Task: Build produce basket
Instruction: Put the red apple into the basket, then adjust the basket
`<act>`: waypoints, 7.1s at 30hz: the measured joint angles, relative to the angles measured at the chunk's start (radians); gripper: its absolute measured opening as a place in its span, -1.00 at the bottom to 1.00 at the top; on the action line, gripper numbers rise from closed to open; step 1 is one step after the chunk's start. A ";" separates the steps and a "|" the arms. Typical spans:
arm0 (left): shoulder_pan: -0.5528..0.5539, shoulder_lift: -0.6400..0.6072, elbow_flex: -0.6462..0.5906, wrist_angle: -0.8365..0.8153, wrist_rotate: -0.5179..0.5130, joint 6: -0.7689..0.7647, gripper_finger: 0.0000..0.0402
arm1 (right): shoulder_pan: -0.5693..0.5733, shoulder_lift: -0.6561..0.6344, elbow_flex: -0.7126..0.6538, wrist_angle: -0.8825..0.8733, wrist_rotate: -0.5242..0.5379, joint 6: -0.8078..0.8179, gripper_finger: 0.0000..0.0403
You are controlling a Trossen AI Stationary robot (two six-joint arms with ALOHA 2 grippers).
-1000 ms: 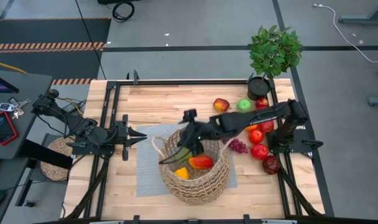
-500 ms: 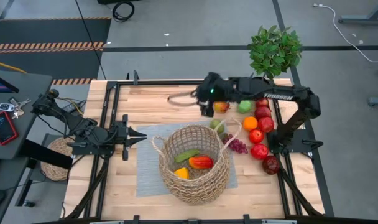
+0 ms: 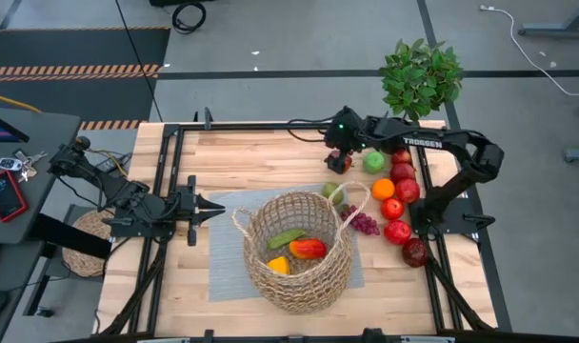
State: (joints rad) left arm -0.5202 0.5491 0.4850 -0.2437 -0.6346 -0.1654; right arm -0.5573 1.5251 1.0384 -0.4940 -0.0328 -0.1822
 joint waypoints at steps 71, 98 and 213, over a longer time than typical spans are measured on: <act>0.000 0.000 0.000 0.000 0.000 0.000 -0.76 | 0.511 -0.023 0.202 0.765 -0.124 0.449 0.67; 0.000 0.000 0.000 0.001 0.000 0.000 -0.76 | 0.718 0.231 0.648 0.157 0.180 -0.286 0.66; 0.000 0.000 0.000 0.001 0.000 0.000 -0.76 | 0.619 0.217 0.689 -0.382 0.358 -0.056 0.85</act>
State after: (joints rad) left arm -0.5205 0.5495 0.4850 -0.2432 -0.6346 -0.1658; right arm 0.0618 1.7417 1.7277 -0.8758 0.3250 -0.2386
